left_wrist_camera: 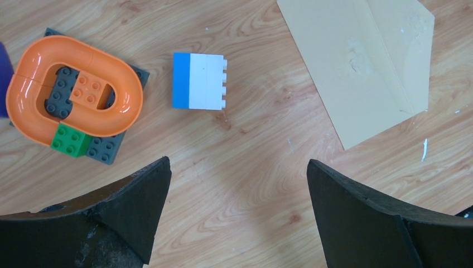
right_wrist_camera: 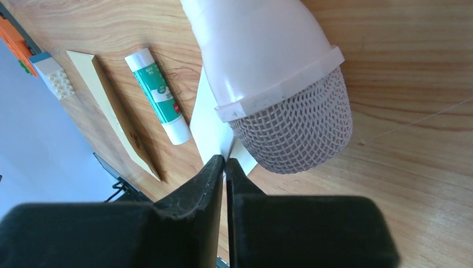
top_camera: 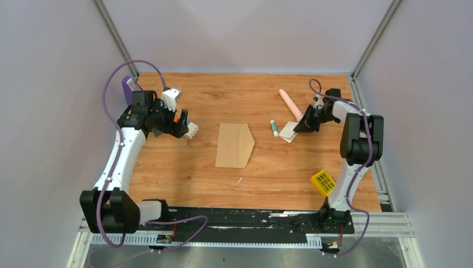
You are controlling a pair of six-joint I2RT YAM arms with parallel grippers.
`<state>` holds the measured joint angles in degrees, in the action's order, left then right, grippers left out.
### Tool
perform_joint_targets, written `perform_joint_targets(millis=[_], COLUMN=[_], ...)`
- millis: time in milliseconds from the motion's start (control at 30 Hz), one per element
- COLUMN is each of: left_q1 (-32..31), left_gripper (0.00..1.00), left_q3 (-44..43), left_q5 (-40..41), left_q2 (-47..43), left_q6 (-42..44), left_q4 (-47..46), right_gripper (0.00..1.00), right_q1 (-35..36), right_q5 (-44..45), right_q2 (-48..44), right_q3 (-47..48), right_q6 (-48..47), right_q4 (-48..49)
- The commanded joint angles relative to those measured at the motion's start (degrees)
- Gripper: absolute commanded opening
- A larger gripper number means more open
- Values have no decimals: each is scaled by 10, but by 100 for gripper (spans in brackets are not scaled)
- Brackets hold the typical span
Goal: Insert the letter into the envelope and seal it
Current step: Pick up the letter from the center of the board.
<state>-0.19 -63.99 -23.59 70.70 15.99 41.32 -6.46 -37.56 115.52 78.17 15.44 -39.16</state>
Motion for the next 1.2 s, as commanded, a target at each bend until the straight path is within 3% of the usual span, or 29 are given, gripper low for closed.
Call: perform_joint_targets(millis=[0, 233, 400, 533, 700, 933, 1167], left_q1=[0, 0, -2, -40, -124, -211, -291], left_gripper=[100, 100, 100, 100, 100, 100, 100], left_q3=[-10, -75, -203, -291, -361, -395, -383], left_q5=[-20, -119, -189, -227, -249, -361, -392], left_q2=[-6, 39, 87, 122, 166, 248, 282], left_q6=[10, 34, 44, 24, -35, -188, -261], left_q4=[-3, 53, 111, 126, 77, -55, -114], right_gripper=[4, 0, 0, 0, 0, 0, 0], right_q1=[0, 0, -1, -1, 0, 0, 24], right_q5=[-16, -60, -92, -136, -230, -370, -410], right_q2=[-14, -68, -138, -190, -246, -311, -390], right_q3=[14, 14, 17, 24, 44, 59, 24], right_q6=[0, -22, -56, -79, -93, -111, -129], right_q4=[17, 23, 29, 29, 29, 32, 63])
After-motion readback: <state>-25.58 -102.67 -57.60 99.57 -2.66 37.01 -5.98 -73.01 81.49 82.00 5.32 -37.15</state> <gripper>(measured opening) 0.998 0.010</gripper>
